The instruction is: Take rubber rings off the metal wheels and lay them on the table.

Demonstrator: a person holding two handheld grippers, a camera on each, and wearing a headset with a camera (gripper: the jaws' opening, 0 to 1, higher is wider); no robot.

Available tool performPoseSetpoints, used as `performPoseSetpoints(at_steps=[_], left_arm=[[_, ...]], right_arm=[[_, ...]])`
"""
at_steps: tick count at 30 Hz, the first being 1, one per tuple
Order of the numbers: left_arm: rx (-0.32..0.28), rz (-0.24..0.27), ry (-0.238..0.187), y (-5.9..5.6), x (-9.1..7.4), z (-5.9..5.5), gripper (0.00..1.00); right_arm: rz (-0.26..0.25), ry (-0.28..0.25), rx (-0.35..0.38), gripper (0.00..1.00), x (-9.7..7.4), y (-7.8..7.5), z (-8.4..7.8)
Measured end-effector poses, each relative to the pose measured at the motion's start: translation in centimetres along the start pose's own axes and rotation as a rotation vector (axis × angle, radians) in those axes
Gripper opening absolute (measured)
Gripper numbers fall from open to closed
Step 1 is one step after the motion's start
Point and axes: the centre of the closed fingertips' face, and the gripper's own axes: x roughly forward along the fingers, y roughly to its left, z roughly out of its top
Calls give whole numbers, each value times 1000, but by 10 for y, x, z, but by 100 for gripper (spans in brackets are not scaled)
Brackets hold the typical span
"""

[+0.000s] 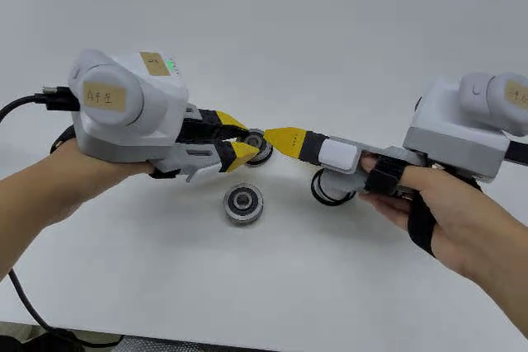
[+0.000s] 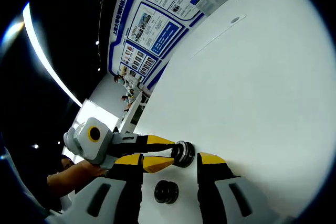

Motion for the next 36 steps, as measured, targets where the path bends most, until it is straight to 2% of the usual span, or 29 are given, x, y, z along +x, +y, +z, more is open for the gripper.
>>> performPoseSetpoints(at_steps=[7, 15, 19, 25, 36], left_arm=[[-7, -8, -1, 0, 0, 0, 14], [13, -14, 1, 0, 0, -1, 13], [31, -18, 7, -1, 0, -1, 13], [58, -23, 18, -1, 0, -1, 13], [53, -20, 17, -1, 0, -1, 12]], right_arm=[[11, 21, -4, 47, 11, 0, -2], [27, 45, 8, 52, 22, 4, -6], [18, 46, 14, 52, 26, 2, -5], [31, 56, 32, 52, 29, 4, -8], [52, 61, 54, 48, 27, 7, -9]])
